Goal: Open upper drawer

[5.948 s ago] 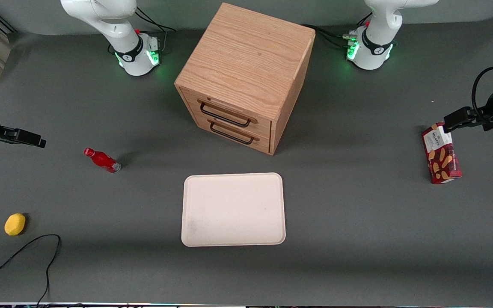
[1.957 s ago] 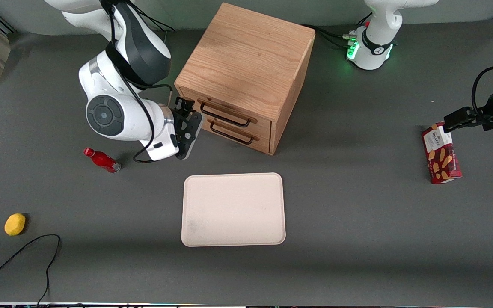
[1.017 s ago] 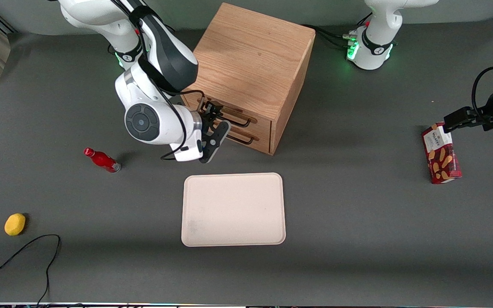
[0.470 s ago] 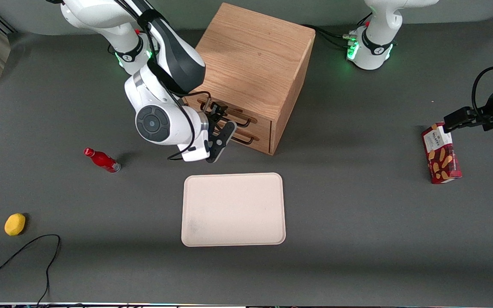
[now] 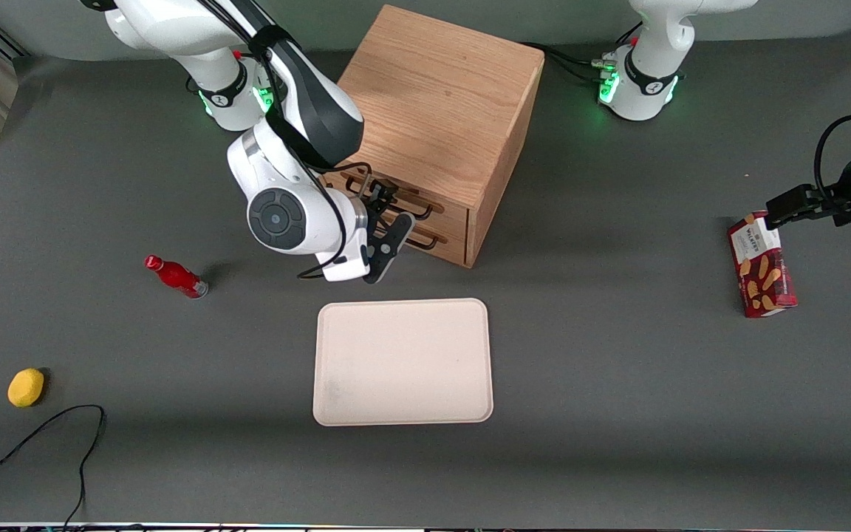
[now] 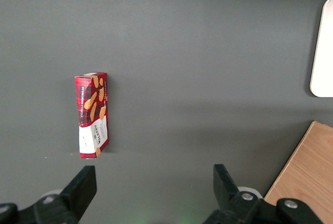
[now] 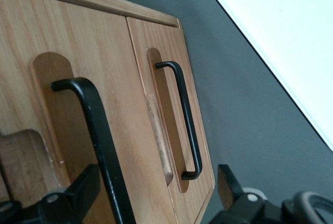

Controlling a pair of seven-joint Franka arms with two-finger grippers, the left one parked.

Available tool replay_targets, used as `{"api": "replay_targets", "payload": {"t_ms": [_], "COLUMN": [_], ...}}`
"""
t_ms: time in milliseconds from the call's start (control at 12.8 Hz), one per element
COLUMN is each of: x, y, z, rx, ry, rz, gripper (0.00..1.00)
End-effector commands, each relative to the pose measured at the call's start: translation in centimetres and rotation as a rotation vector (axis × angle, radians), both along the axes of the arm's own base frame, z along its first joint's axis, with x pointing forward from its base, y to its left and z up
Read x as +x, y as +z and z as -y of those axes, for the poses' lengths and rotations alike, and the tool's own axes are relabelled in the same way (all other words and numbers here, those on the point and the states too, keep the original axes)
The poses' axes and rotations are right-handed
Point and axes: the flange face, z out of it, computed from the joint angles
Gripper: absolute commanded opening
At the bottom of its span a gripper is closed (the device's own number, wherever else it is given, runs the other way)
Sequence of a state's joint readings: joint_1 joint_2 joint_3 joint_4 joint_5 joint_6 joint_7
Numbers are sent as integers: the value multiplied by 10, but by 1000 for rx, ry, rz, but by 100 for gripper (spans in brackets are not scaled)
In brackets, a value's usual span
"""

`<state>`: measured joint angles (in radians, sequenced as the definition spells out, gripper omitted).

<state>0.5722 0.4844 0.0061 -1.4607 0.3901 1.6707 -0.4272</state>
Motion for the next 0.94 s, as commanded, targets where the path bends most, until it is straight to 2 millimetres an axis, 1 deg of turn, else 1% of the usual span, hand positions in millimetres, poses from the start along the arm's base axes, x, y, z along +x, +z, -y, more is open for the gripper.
{"api": "replay_targets", "payload": {"t_ms": [0,470,548,861], "x": [-4,-1,0,6], "y": [-8,-14,-18,-22], "z": [-10,-9,-8,-4], "rx": [-5,-2,-7,-18], "ry": [-15,-12,-12,1], "rz": [6,24,23,51], "gripper": [100,100,100,100]}}
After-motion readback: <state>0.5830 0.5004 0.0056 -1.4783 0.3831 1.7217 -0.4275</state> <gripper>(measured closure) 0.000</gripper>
